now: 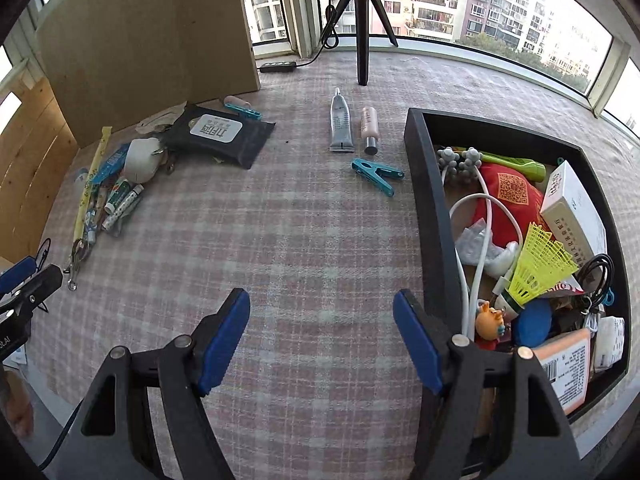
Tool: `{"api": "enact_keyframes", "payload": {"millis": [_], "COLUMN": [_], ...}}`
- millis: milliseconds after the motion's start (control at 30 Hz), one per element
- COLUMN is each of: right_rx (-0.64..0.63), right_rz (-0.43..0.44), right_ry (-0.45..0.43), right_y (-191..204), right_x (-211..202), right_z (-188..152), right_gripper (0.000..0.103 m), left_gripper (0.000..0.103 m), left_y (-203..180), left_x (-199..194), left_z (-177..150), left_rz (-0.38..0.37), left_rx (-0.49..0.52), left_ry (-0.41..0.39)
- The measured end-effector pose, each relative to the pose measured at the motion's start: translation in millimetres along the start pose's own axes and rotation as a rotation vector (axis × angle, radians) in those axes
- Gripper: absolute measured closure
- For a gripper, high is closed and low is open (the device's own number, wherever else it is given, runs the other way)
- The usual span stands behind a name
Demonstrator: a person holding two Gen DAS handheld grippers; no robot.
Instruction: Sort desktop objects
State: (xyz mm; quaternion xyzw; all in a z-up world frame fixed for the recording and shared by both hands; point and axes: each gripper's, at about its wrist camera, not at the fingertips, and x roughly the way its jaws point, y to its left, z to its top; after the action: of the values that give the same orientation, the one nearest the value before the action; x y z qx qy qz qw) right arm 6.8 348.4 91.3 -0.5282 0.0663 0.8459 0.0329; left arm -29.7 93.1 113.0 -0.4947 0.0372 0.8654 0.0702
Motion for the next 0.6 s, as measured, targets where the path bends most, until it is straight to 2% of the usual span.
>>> {"api": "enact_keyframes", "payload": {"millis": [600], "right_rx": [0.008], "right_rz": [0.002], "right_ry": [0.028], "right_y": [1.4], "right_x": [9.5], "right_z": [-4.1], "right_gripper": [0.03], "left_gripper": [0.023], "left_y": [2.3], "left_x": [8.3], "left_z": [-3.1], "left_rz": [-0.012], "left_rx": [-0.013], "left_ry": [0.025]}}
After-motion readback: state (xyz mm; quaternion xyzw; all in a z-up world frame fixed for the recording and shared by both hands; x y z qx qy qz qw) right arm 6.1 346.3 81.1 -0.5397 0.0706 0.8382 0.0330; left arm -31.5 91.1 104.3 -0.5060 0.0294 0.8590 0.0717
